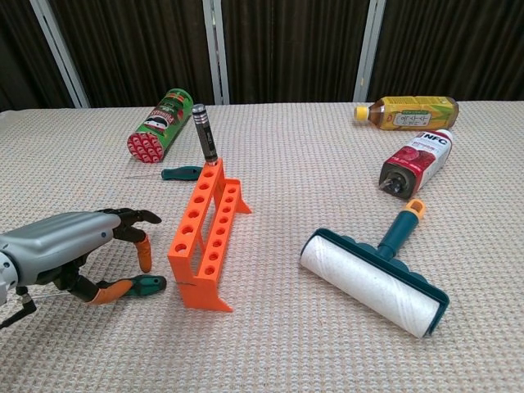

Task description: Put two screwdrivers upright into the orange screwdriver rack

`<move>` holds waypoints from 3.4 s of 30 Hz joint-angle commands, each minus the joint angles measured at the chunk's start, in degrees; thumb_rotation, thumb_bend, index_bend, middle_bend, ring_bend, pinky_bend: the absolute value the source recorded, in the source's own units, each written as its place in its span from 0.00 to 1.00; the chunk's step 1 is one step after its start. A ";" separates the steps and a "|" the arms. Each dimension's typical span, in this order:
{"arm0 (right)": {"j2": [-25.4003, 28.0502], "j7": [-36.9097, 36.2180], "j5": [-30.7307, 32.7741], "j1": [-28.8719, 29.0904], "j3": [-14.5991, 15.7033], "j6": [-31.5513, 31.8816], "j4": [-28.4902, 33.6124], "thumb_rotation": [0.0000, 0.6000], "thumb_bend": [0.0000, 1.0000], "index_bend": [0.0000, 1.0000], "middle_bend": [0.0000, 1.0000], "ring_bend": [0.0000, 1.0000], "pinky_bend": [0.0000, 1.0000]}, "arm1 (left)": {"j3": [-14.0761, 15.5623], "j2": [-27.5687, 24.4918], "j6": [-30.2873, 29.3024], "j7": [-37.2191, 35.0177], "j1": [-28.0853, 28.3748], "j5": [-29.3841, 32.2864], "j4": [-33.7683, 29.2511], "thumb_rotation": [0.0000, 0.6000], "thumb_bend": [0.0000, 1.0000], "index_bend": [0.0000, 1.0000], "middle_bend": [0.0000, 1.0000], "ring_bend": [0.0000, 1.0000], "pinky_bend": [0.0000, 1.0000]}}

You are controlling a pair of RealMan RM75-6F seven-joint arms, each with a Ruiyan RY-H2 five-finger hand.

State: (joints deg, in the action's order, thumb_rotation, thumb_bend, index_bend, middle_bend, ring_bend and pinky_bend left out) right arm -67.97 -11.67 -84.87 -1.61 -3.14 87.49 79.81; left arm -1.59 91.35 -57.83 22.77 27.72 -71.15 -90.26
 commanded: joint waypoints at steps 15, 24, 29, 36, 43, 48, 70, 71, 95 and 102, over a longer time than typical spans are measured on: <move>-0.29 -1.07 0.29 -0.10 -0.02 -0.40 -1.07 1.00 0.00 0.00 0.00 0.00 0.00 | 1.01 -0.91 -0.59 -0.12 0.28 -0.42 -2.26 1.00 0.32 0.39 0.03 0.00 0.00; -0.45 -1.56 0.33 -0.07 -0.05 -0.57 -1.49 1.00 0.00 0.00 0.00 0.00 0.00 | 1.38 -1.63 -1.64 0.38 0.02 -0.86 -2.77 1.00 0.30 0.39 0.03 0.00 0.00; -0.41 -1.66 0.33 -0.22 -0.03 -0.37 -1.59 1.00 0.00 0.00 0.00 0.00 0.00 | 1.45 -0.98 -1.26 0.98 0.07 0.25 -2.04 1.00 0.30 0.38 0.03 0.00 0.00; -0.33 -1.69 0.26 -0.41 0.03 -0.16 -1.45 1.00 0.00 0.00 0.00 0.00 0.00 | 1.71 -0.40 -0.85 1.59 0.19 1.16 -1.65 1.00 0.31 0.40 0.02 0.00 0.00; -0.49 -2.02 0.22 -0.54 0.08 -0.08 -1.75 1.00 0.00 0.00 0.00 0.00 0.00 | 1.74 -0.07 -1.24 1.56 -0.09 1.83 -1.01 1.00 0.34 0.44 0.03 0.00 0.00; -0.56 -2.27 0.25 -0.59 0.09 -0.12 -1.98 1.00 0.00 0.00 0.00 0.00 0.00 | 1.56 0.28 -1.58 1.00 -0.22 1.82 -0.78 1.00 0.44 0.50 0.07 0.00 0.00; -0.48 -2.11 -0.16 -0.86 0.07 0.61 -1.65 1.00 0.00 0.00 0.00 0.00 0.00 | -5.63 -11.23 -7.97 -42.58 -2.56 -11.66 -10.29 1.00 0.55 0.61 0.29 0.09 0.06; -0.46 -2.02 -0.18 -0.89 0.07 0.68 -1.58 1.00 0.00 0.00 0.00 0.00 0.00 | -5.73 -11.94 -8.34 -45.87 -2.61 -12.81 -10.53 1.00 0.55 0.61 0.29 0.09 0.06; 0.09 -0.57 -0.15 -1.02 -0.01 0.98 -0.08 1.00 0.00 0.00 0.00 0.00 0.00 | -1.09 -12.76 -10.95 -94.79 5.84 -30.47 -3.12 1.00 0.55 0.63 0.18 0.00 0.00; 0.07 -0.96 0.14 -1.08 -0.08 0.78 -0.24 1.00 0.00 0.00 0.00 0.00 0.00 | -2.59 -10.85 -12.60 -90.02 6.48 -27.97 -0.77 1.00 0.55 0.63 0.18 0.00 0.00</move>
State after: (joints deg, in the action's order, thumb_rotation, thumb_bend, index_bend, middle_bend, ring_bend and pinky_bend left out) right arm -67.87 -12.59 -84.74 -2.71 -3.22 88.31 79.60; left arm -3.68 79.82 -69.87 -68.40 34.02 -100.11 -91.74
